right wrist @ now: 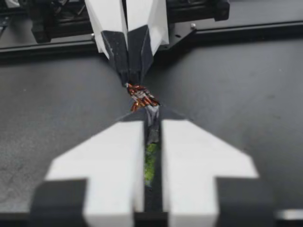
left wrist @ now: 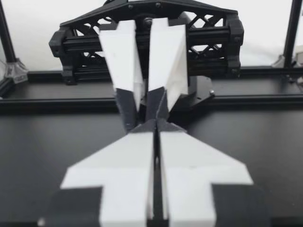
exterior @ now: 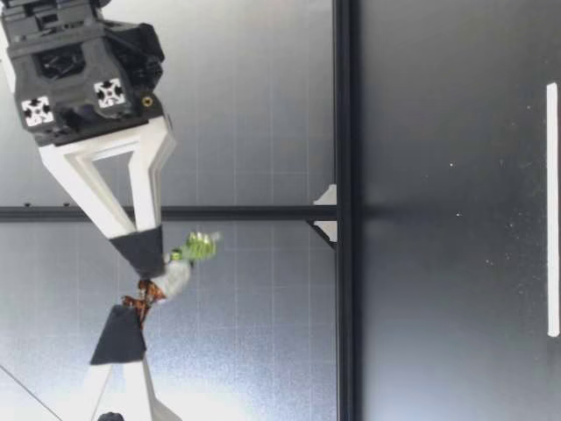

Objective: Pick up the candy and unwrap it.

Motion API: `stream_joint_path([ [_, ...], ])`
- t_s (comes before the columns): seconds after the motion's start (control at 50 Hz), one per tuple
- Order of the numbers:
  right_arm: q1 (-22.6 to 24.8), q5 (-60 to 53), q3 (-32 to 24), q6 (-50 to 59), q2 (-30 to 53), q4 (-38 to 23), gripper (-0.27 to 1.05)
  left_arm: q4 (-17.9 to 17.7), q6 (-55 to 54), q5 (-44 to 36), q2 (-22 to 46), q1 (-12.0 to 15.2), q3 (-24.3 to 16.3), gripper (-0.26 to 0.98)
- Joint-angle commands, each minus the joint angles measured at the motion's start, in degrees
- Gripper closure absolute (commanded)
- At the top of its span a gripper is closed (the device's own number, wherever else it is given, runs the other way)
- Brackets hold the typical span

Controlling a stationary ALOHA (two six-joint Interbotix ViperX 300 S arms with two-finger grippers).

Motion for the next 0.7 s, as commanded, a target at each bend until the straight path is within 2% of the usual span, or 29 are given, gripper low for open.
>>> stream_joint_path([
  [0.0,-0.3,-0.4,-0.8,0.0,-1.3,-0.1,0.94,0.2,0.0,-0.6,-0.5,0.1,-0.6,0.91],
  [0.24,-0.3,-0.1,-0.8,0.1,-1.5,0.0,0.97,0.2,0.4,0.2,-0.4,0.2,0.4,0.9],
  [0.4,-0.3,0.1,-0.1,0.1,-1.9,-0.1,0.97,0.1,0.9,0.4,-0.4,0.1,0.8,0.81],
  [0.52,-0.3,0.6,0.3,0.1,-2.7,-0.1,0.97,-0.3,0.4,1.7,-0.3,0.1,0.5,0.61],
  [0.68,-0.3,1.8,0.2,-0.1,-3.2,-0.1,0.97,-2.6,-1.0,5.4,0.6,0.1,-0.7,0.22],
])
